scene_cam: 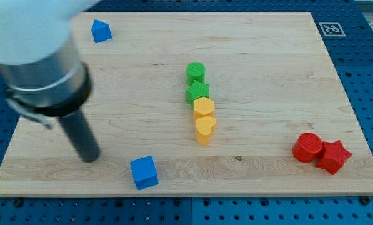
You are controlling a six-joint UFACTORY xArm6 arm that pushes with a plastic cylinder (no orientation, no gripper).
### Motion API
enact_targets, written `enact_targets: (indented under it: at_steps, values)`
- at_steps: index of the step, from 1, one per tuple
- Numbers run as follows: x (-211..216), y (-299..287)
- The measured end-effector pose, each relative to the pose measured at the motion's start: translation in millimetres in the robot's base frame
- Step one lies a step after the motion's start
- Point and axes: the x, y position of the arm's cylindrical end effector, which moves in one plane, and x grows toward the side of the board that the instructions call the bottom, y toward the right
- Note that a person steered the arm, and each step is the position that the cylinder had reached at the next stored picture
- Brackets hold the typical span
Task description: Push the blue cube to the bottom center
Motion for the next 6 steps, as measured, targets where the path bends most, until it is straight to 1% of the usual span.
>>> enact_targets:
  at_steps: [1,2,3,4,6]
  values:
    - [12,0]
    - [53,1]
    - [49,8]
    - [46,48]
    - [46,94]
